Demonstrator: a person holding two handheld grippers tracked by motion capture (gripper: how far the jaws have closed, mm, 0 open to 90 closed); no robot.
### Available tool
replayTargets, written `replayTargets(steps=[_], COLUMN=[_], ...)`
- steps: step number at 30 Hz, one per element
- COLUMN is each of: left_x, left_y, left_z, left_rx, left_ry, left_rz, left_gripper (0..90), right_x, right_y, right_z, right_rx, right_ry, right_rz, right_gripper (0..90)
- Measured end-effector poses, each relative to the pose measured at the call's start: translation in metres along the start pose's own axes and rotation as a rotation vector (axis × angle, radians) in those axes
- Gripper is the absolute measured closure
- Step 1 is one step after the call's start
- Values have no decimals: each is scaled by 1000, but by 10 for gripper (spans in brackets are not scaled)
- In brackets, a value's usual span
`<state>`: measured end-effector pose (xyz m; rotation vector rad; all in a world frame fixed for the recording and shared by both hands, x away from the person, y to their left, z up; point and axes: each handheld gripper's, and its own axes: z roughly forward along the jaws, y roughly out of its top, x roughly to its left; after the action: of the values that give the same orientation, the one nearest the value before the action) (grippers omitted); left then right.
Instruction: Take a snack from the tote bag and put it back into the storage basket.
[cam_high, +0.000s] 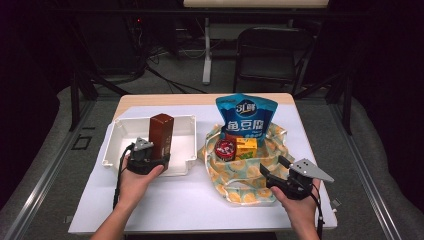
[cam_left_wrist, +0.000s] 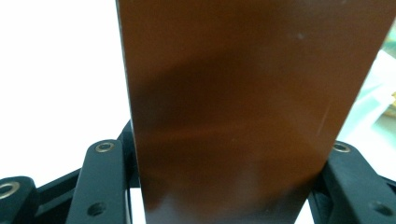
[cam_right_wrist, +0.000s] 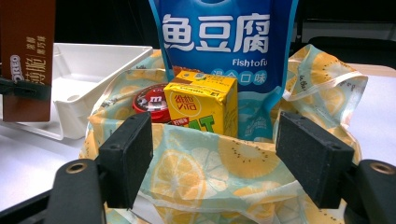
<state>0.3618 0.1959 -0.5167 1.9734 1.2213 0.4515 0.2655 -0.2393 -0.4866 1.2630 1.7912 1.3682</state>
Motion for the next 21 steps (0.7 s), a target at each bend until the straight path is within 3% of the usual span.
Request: replayTargets(steps=[5, 15, 21], left_x=[2, 9, 10], left_y=[5, 13, 18], left_z=[6, 19, 23], left_rx=[58, 152, 194], left_ry=[-9, 14, -6], left_rz=[-6, -21, -29], left_gripper=[437, 436, 434], right_x=[-1, -1, -1], right_y=[0, -1, -1], right_z=[0, 1, 2], right_rx=[-6, -3, -1], right_ry=[-1, -2, 5], right_rz=[-4, -12, -12], right_gripper=[272, 271, 222])
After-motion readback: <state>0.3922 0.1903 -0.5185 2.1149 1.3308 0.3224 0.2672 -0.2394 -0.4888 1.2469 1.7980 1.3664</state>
